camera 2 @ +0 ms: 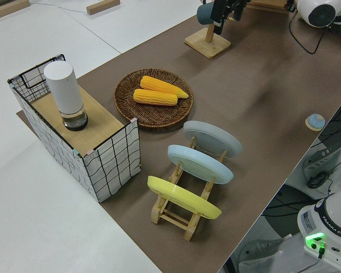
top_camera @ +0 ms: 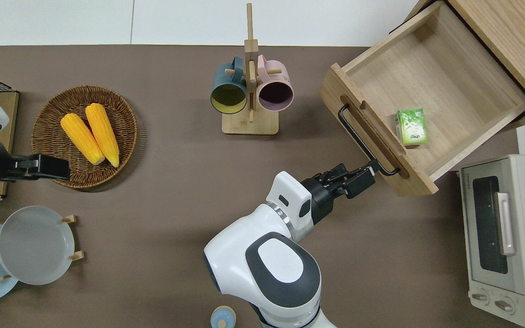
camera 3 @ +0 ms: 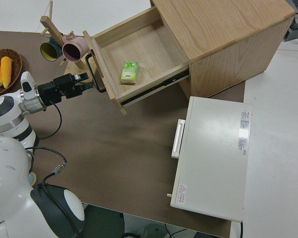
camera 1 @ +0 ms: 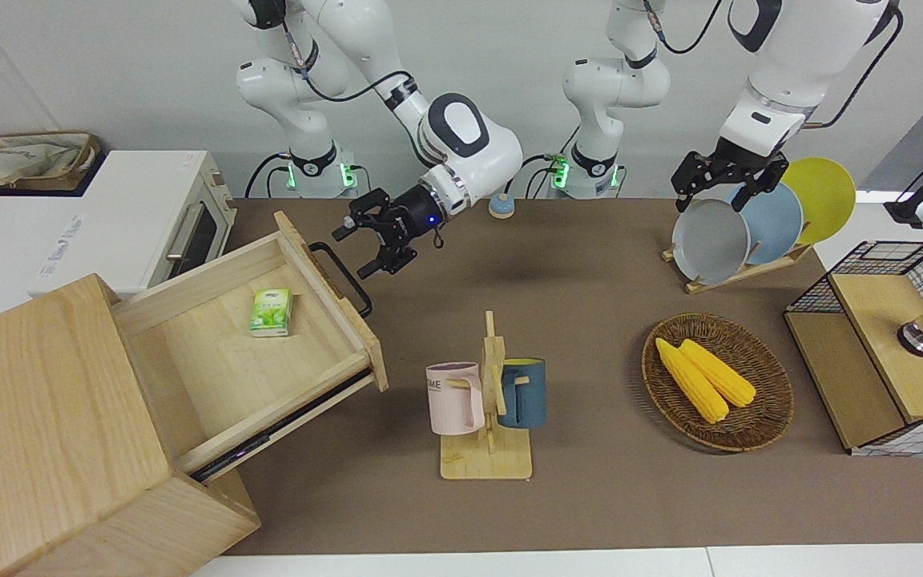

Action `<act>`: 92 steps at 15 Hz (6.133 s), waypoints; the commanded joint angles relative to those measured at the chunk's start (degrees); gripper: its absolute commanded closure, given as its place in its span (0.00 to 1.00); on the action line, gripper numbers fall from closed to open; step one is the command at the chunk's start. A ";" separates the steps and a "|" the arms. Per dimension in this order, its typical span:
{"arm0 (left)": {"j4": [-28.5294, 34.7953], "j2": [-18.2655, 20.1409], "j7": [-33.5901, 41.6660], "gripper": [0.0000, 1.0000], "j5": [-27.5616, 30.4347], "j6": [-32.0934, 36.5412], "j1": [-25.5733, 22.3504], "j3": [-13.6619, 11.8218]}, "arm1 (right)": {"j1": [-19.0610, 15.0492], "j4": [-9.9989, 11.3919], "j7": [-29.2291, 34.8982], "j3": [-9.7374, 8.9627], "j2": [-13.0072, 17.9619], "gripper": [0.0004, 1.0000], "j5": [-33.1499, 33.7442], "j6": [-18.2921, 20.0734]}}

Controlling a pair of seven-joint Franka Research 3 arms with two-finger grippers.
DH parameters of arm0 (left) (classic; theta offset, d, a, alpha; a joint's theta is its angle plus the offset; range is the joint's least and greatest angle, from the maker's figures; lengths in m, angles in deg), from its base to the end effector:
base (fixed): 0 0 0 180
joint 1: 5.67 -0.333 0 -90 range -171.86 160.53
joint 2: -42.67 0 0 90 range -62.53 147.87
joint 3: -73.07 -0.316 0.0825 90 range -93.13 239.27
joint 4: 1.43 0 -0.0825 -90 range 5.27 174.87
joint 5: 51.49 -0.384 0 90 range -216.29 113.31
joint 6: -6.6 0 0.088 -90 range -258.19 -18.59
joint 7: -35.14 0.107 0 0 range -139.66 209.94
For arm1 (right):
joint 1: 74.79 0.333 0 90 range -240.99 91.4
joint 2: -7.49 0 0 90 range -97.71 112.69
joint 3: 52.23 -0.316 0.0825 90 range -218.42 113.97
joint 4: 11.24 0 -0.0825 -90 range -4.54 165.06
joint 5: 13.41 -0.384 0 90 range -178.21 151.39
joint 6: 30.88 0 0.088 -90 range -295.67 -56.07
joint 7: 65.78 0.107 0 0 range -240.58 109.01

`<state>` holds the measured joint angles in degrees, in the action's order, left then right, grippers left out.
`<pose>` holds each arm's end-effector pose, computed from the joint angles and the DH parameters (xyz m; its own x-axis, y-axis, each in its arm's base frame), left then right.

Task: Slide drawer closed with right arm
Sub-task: 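Hook the right gripper onto the drawer's black handle, then push the drawer away from the robot with the right gripper until shut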

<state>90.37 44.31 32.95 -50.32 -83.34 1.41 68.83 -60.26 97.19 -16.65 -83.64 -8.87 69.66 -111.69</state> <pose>0.5445 -0.0286 0.6253 0.9999 -0.0114 -0.0048 -0.0113 -0.9997 0.0224 0.5014 0.3130 0.4146 0.8315 0.4991 0.2439 -0.1223 -0.2638 0.9568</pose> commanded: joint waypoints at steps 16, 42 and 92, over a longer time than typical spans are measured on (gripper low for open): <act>-0.12 0.48 0.08 0.00 -0.73 0.82 0.13 -0.16 | 1.02 1.70 0.44 1.70 -5.17 0.15 17.39 0.14; -0.12 0.48 0.08 0.00 -0.73 0.82 0.13 -0.16 | 0.24 0.73 -7.99 4.07 -5.44 1.00 19.06 -7.51; -0.12 0.48 0.00 0.00 -0.73 0.74 0.13 -0.16 | -4.07 -5.07 -10.11 35.73 -2.37 0.01 23.30 -56.21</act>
<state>90.37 44.31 32.95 -50.32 -83.34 1.41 68.83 -63.20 93.10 -25.90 -46.50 -11.00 97.50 -167.59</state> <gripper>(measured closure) 0.004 0.441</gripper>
